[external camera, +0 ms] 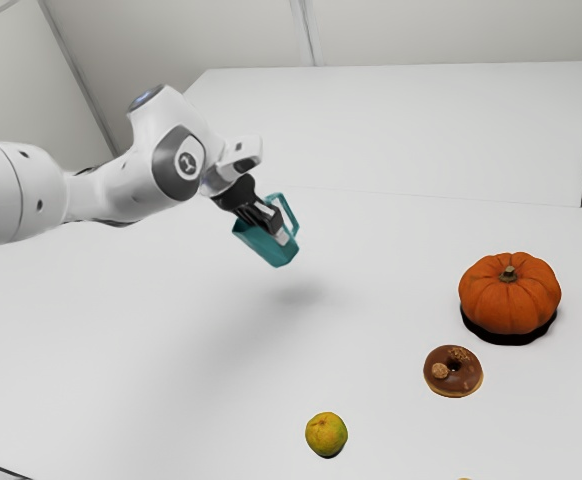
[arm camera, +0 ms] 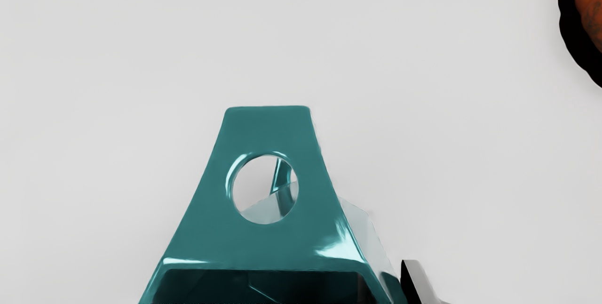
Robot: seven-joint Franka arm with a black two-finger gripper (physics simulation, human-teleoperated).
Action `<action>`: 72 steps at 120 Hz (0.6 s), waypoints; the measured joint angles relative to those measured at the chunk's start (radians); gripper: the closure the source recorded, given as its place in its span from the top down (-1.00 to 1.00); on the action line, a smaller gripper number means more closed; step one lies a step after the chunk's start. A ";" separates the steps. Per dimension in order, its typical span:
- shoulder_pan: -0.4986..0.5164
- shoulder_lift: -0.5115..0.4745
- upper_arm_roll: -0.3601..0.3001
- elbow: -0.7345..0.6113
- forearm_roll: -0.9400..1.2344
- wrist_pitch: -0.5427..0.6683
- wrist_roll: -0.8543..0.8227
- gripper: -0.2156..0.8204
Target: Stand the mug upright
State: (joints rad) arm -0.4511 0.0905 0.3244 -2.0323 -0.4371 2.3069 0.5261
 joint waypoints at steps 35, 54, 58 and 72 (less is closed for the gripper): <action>0.007 -0.099 -0.001 -0.142 0.392 -0.098 -0.161 -0.91; 0.016 -0.109 -0.002 -0.234 0.471 -0.052 -0.225 -0.91; 0.019 -0.108 -0.001 -0.244 0.479 -0.038 -0.236 -0.91; 0.030 -0.107 -0.001 -0.276 0.497 0.007 -0.273 -0.91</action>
State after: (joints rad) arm -0.4208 -0.0162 0.3229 -2.3082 0.0597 2.3138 0.2530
